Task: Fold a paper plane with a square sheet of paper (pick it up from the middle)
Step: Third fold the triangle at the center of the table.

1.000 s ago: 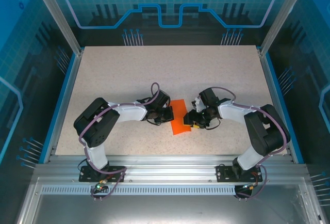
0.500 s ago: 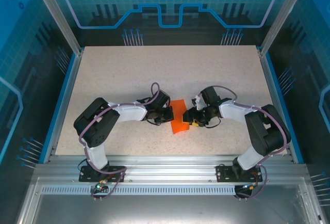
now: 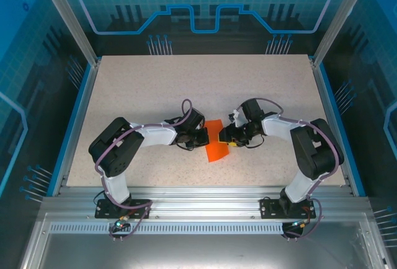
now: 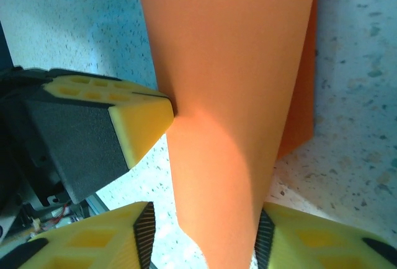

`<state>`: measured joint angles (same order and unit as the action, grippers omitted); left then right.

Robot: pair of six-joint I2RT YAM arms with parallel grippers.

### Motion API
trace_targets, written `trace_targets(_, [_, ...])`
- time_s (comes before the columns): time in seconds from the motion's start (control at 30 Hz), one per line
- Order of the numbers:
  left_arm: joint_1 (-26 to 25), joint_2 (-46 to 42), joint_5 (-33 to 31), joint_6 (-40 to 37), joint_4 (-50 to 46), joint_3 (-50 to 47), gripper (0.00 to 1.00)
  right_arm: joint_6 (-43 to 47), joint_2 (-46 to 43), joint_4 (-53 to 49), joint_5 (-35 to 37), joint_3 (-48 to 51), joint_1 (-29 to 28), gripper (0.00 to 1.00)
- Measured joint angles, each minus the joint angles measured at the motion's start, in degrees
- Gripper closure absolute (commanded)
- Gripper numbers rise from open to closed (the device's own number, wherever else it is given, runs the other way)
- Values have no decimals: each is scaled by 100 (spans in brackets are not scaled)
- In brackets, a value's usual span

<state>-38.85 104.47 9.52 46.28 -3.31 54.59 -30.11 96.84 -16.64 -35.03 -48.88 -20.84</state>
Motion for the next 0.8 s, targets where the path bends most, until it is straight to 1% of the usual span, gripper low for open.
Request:
trace_targets(0.17, [0,-39,46,-90,22,-57,86,52,195,-105,4,-140,17,79])
trace_targets(0.27, [-2,-238,63,-240,20,-192,78,44,289,-114,4,-197,52,86])
trace_targets(0.4, [-111,-702,50,-518,15,-326,64,-9,304,-127,0,-203,70,90])
trace_targets(0.47, [-275,-925,-13,-684,-22,-343,57,-50,304,-125,-9,-203,70,90])
trace_targets(0.53, [-555,-1134,-188,-911,-98,-341,47,-94,304,-125,-20,-203,72,90])
trace_targets(0.67, [-1209,-1305,-739,-1270,-431,-264,35,-138,304,-127,-42,-203,76,90])
trace_targets(0.8, [-1797,-1165,-1335,-1609,-940,157,32,-140,304,-127,-105,-203,81,89])
